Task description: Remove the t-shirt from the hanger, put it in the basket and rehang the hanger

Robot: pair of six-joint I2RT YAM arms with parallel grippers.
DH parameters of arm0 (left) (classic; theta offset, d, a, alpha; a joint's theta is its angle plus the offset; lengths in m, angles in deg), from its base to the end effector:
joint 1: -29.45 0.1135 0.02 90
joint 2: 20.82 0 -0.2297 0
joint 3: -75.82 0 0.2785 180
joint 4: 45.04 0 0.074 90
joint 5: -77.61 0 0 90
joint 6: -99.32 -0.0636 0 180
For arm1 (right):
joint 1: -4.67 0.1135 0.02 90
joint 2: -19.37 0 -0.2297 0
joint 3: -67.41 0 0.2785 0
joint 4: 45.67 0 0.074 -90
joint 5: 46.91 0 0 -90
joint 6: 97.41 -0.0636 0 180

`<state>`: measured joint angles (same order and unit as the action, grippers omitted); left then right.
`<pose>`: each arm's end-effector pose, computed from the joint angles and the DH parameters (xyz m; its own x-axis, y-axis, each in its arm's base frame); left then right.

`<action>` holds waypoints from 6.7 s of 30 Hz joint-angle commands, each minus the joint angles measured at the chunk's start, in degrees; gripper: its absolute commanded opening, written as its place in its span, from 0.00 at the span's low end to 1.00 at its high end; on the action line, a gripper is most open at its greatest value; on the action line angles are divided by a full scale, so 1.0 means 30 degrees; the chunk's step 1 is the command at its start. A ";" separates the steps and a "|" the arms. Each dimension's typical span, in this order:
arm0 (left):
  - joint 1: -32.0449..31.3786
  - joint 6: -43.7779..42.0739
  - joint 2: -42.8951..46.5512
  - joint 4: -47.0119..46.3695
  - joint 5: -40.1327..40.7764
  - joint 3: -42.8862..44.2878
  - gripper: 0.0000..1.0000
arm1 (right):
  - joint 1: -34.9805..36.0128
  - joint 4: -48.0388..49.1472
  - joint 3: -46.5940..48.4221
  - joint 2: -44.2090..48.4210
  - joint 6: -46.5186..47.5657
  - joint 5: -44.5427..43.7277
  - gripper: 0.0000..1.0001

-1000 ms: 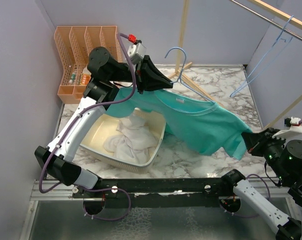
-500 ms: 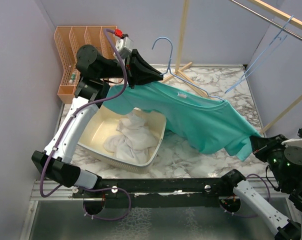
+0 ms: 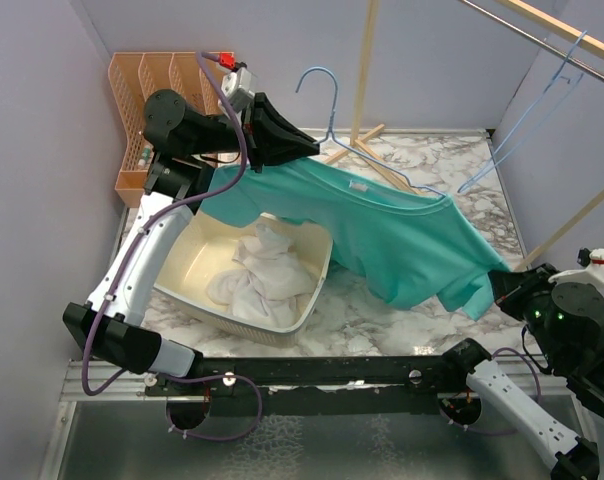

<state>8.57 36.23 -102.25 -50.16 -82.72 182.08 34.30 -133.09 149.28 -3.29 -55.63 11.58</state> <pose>0.2788 -0.1704 0.5052 0.0166 -0.1694 -0.9854 0.9979 -0.0594 0.0271 0.0717 0.0025 0.3806 -0.2895 0.5667 -0.7714 0.2923 0.8197 0.4925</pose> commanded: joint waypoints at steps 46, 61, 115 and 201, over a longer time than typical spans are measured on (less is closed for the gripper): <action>-0.6132 -0.9125 -0.4131 1.3104 0.5693 0.3867 0.00 | -0.0062 0.5163 0.8375 -0.4396 1.1343 1.5717 0.62; -0.7333 -0.9467 0.0156 1.3548 0.5223 0.1201 0.00 | -0.0063 0.5095 0.9169 -0.7609 1.3760 1.4085 0.65; -0.7346 -0.7956 0.8984 1.0855 1.8073 -0.5248 0.72 | -0.0061 0.6033 1.0761 -1.0326 1.1436 1.4966 0.01; -1.2313 -0.8282 -0.2122 1.2164 1.9675 -0.5493 0.67 | -0.0061 1.1500 0.4500 -0.1458 1.1798 1.3435 0.79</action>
<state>-24.06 15.38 -103.03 -17.20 -33.52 164.42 34.23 -91.23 164.86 -8.42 -19.37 47.34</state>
